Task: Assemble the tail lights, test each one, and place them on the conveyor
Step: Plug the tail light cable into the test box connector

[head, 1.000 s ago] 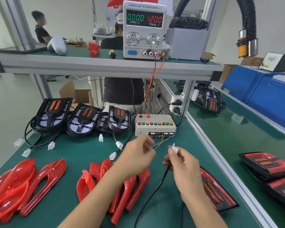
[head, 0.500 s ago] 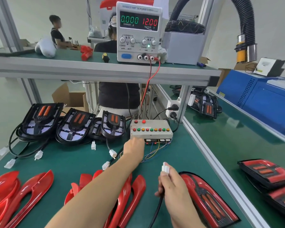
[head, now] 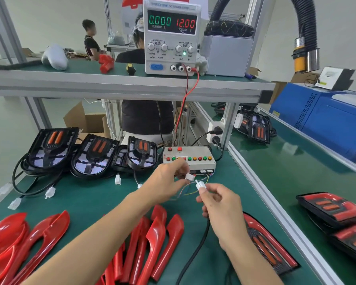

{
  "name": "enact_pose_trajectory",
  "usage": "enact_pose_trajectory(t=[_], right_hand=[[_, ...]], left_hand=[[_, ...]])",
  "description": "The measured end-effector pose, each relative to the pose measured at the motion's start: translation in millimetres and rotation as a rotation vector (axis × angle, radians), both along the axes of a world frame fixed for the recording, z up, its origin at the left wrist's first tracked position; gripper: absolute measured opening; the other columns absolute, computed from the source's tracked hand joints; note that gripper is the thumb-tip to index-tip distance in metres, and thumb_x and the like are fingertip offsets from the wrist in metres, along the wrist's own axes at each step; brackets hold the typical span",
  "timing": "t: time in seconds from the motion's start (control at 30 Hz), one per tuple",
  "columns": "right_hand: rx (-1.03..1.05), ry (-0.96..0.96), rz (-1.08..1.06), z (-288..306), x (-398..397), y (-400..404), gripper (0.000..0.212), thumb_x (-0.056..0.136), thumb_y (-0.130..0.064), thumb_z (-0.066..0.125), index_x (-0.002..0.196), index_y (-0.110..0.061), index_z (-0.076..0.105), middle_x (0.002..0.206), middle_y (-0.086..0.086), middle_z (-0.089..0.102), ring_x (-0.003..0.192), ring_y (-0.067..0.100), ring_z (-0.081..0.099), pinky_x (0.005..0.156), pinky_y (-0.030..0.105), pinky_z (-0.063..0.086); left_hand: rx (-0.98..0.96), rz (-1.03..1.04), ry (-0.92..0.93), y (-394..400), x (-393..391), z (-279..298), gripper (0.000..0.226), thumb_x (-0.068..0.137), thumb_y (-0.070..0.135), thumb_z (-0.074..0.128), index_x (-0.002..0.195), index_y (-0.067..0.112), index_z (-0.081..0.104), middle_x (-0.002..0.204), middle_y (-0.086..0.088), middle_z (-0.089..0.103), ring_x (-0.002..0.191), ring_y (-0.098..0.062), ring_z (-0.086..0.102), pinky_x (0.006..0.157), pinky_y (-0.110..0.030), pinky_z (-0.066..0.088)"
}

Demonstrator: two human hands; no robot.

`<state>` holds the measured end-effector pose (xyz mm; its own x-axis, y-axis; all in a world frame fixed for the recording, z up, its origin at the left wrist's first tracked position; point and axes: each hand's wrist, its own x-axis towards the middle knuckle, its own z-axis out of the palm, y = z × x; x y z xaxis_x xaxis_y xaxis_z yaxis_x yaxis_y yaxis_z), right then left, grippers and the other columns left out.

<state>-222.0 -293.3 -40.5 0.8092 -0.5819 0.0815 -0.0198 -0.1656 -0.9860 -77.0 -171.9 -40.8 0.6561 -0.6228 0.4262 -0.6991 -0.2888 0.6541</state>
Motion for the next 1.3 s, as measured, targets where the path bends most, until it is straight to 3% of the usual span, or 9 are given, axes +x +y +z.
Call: enact_pose_trajectory(t=[0.17, 0.53, 0.73, 0.8, 0.97, 1.2, 1.3], right_hand=[[-0.085, 0.046, 0.058, 8.6, 9.0, -6.0, 0.009, 0.096, -0.03, 0.069, 0.087, -0.029, 0.072, 0.072, -0.007, 0.076, 0.053, 0.003, 0.061, 0.055, 0.025, 0.054], [-0.203, 0.095, 0.112, 8.9, 4.0, -12.6, 0.01, 0.096, -0.03, 0.069, 0.087, -0.034, 0.073, 0.071, -0.011, 0.074, 0.055, 0.002, 0.061, 0.055, 0.023, 0.056], [-0.158, 0.089, 0.173, 11.0, 0.4, -12.4, 0.01, 0.097, -0.026, 0.069, 0.089, -0.028, 0.074, 0.072, -0.005, 0.074, 0.05, 0.001, 0.056, 0.051, 0.016, 0.049], [-0.149, 0.077, 0.178, 12.0, -0.5, -12.3, 0.01, 0.096, -0.028, 0.07, 0.087, -0.029, 0.073, 0.071, -0.005, 0.074, 0.048, 0.002, 0.055, 0.049, 0.014, 0.047], [-0.128, 0.061, 0.171, 10.9, -0.4, -14.1, 0.011, 0.096, -0.027, 0.07, 0.086, -0.03, 0.073, 0.071, -0.005, 0.074, 0.052, 0.002, 0.058, 0.052, 0.017, 0.051], [-0.066, 0.081, 0.172, 6.2, -2.5, -19.9, 0.014, 0.096, -0.021, 0.069, 0.086, -0.023, 0.077, 0.067, -0.002, 0.073, 0.051, 0.003, 0.056, 0.054, 0.017, 0.05], [-0.039, 0.092, 0.194, 3.3, -3.3, -19.2, 0.014, 0.096, -0.017, 0.069, 0.086, -0.02, 0.078, 0.067, 0.001, 0.073, 0.054, 0.004, 0.058, 0.055, 0.019, 0.051]], left_hand=[[0.017, -0.114, -0.091, 5.0, -12.0, 20.1, 0.022, 0.082, -0.001, 0.069, 0.097, 0.014, 0.063, 0.091, 0.006, 0.069, 0.089, -0.009, 0.064, 0.084, -0.021, 0.051], [0.069, -0.173, -0.183, 12.3, -16.3, 28.3, 0.02, 0.082, -0.005, 0.071, 0.098, 0.006, 0.066, 0.09, 0.001, 0.068, 0.084, -0.009, 0.062, 0.081, -0.018, 0.049], [0.091, -0.198, -0.187, 12.0, -21.5, 31.8, 0.017, 0.082, -0.005, 0.07, 0.097, 0.004, 0.067, 0.087, -0.001, 0.07, 0.08, -0.006, 0.062, 0.079, -0.017, 0.05], [0.103, -0.204, -0.195, 10.4, -24.2, 32.5, 0.016, 0.083, -0.003, 0.07, 0.096, 0.004, 0.067, 0.087, -0.001, 0.07, 0.08, -0.005, 0.061, 0.079, -0.023, 0.052], [0.11, -0.192, -0.2, 8.7, -27.6, 34.6, 0.015, 0.084, -0.001, 0.071, 0.098, 0.005, 0.067, 0.087, 0.0, 0.07, 0.078, -0.002, 0.059, 0.08, -0.025, 0.053], [0.335, -0.215, -0.252, 11.2, -32.1, 37.4, 0.022, 0.091, 0.008, 0.069, 0.113, 0.008, 0.063, 0.099, -0.007, 0.073, 0.095, -0.025, 0.068, 0.084, -0.038, 0.052], [0.382, -0.203, -0.284, 12.3, -34.9, 38.9, 0.021, 0.092, 0.007, 0.066, 0.113, 0.007, 0.063, 0.097, -0.009, 0.073, 0.092, -0.029, 0.067, 0.082, -0.044, 0.052]])
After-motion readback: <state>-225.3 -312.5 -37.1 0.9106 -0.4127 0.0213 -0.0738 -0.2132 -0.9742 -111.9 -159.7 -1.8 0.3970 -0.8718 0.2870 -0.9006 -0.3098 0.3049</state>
